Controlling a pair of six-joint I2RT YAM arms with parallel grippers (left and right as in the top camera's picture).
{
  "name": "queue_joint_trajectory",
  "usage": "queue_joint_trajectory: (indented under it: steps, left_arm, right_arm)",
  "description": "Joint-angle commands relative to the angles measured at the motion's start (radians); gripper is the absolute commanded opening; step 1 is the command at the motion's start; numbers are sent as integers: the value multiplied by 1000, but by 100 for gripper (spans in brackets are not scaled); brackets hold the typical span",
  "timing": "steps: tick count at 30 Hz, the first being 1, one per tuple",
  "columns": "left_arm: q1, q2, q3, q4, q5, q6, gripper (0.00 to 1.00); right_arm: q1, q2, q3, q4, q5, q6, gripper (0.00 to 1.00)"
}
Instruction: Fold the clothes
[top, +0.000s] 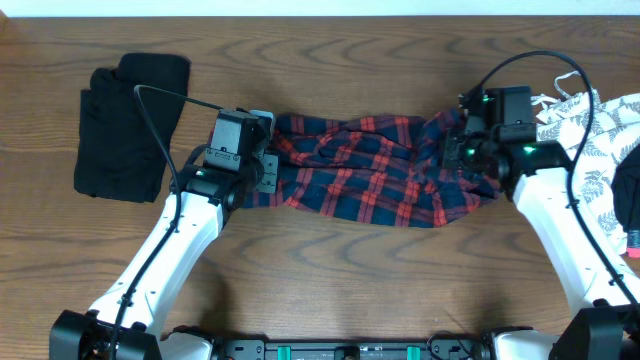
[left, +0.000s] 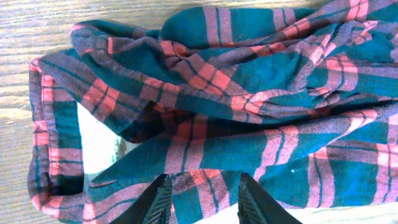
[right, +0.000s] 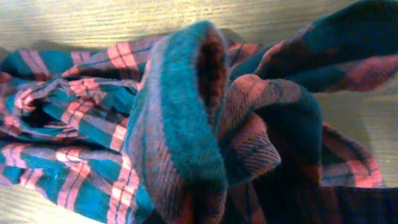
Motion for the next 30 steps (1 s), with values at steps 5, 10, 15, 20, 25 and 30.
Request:
queue_joint_trajectory:
  steps: [5,10,15,20,25,30]
  left_arm:
    - [6,-4,22,-4,3,2,36]
    - [6,-4,22,-4,3,2,36]
    - [6,-4,22,-4,3,2,36]
    - [6,-4,22,-10,3,-2,36]
    - [6,-4,22,-19,3,-17,36]
    - [6,-4,22,-19,3,-17,36]
  right_arm:
    - [154,-13,25,7,264,143,1]
    - [245,-10,25,28,326,199,1]
    - [310,14,25,36,369,254,1]
    - [372,74,25,40,435,265,1]
    - [416,136,25,55,461,265,1]
    - [442,145,25,60,484,266,1]
